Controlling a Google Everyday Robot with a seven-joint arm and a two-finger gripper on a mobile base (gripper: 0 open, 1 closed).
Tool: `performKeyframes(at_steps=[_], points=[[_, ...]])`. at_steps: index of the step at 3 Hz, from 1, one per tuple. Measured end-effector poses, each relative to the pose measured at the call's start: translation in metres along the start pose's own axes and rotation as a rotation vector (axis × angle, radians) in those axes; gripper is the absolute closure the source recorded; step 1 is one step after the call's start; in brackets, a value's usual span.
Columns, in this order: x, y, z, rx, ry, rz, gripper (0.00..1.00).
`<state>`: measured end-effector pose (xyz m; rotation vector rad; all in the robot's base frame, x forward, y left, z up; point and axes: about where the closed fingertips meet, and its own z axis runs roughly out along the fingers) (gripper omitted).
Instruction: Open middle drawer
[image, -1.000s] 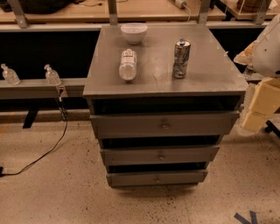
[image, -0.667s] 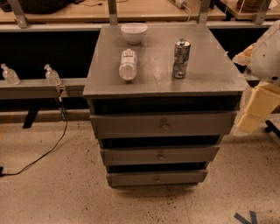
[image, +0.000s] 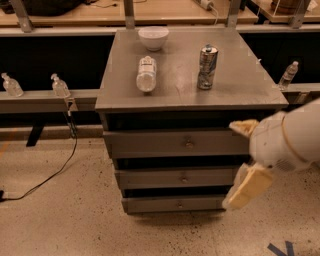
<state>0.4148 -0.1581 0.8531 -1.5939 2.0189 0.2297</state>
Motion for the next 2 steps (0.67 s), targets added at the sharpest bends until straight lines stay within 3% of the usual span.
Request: performKeyframes(at_steps=[1, 2], points=[[0.0085, 0.0190, 0.0440, -0.046, -0.090, 0.081, 0.00], [0.0083, 0.0192, 0.0444, -0.048, -0.090, 0.080, 0.00]])
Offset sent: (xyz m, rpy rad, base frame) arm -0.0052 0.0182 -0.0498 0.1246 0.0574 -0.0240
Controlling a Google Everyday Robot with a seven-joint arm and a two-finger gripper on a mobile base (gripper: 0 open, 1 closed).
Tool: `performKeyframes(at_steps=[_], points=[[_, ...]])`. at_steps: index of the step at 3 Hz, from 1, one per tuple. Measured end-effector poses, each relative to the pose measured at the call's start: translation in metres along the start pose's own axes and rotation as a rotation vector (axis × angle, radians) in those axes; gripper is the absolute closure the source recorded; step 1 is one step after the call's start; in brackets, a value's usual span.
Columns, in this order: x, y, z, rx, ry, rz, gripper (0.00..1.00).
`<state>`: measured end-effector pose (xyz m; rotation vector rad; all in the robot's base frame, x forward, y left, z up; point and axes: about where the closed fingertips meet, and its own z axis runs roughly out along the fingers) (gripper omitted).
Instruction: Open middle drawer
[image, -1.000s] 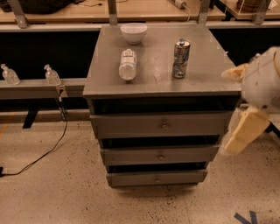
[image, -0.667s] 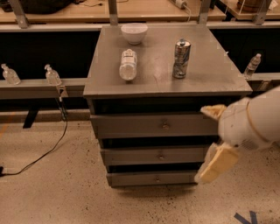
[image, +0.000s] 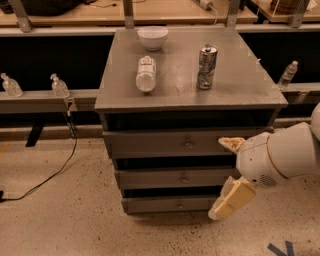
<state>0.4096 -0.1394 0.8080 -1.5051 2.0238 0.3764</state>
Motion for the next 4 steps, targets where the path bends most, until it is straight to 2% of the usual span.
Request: performKeyframes(at_steps=[1, 2, 3, 4], points=[[0.018, -0.008, 0.031, -0.037, -0.022, 0.041, 0.00], [0.061, -0.025, 0.086, -0.053, -0.124, 0.120, 0.00], [0.105, -0.038, 0.116, -0.013, -0.148, 0.189, 0.00], [0.107, -0.041, 0.119, -0.002, -0.151, 0.195, 0.00]])
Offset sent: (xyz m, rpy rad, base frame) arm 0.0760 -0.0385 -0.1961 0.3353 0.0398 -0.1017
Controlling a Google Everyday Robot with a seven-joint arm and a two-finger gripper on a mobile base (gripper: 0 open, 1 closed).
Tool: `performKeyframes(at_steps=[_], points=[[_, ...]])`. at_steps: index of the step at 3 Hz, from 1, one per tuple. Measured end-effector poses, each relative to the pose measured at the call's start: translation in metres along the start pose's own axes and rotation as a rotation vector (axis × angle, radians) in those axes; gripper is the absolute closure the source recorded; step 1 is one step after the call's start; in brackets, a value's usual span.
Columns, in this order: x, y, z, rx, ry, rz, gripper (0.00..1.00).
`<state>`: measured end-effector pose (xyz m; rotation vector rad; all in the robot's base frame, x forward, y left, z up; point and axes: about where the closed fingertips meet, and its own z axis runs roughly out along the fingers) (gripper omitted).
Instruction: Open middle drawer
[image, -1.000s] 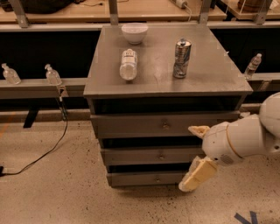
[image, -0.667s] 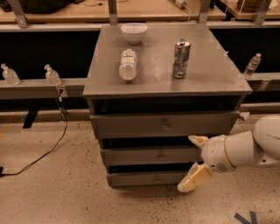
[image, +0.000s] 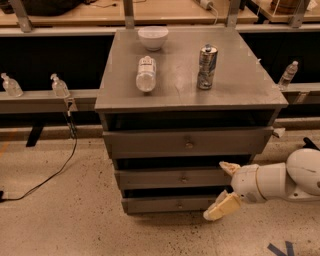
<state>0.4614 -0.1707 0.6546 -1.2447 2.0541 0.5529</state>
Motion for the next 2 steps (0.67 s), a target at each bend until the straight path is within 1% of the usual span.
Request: performKeyframes(at_steps=[1, 2], points=[[0.003, 0.002, 0.000, 0.013, -0.011, -0.006, 0.00], [0.034, 0.004, 0.023, 0.058, -0.020, -0.082, 0.00]])
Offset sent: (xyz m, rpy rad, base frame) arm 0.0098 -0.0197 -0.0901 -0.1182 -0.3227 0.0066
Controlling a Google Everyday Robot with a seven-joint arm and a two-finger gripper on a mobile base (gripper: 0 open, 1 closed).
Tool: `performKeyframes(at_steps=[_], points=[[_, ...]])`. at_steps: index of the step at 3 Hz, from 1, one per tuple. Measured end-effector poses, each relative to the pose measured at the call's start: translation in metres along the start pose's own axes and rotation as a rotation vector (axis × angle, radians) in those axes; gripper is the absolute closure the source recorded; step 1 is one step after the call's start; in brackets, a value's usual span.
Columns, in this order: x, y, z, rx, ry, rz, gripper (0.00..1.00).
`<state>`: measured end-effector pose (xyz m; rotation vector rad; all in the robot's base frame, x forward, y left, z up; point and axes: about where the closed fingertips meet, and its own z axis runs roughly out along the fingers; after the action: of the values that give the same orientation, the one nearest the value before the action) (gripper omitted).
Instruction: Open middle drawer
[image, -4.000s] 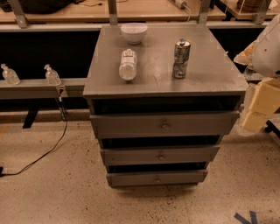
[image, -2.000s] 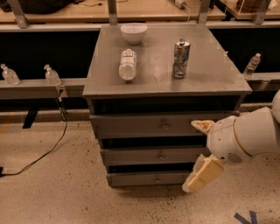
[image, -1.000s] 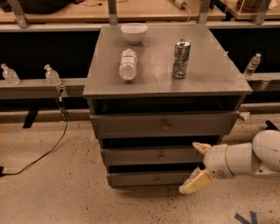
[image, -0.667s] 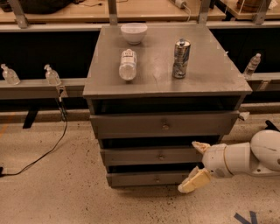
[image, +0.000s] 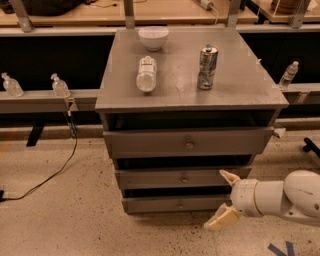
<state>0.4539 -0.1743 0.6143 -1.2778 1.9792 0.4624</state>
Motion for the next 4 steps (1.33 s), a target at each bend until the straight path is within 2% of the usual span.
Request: performKeyframes(at_steps=[1, 2, 3, 4], points=[[0.004, -0.014, 0.004, 0.063, -0.003, -0.043, 0.00], [0.004, -0.014, 0.004, 0.062, -0.003, -0.041, 0.00], [0.012, -0.018, 0.013, 0.068, 0.018, -0.086, 0.00], [0.049, -0.039, 0.047, 0.099, 0.108, -0.232, 0.00]])
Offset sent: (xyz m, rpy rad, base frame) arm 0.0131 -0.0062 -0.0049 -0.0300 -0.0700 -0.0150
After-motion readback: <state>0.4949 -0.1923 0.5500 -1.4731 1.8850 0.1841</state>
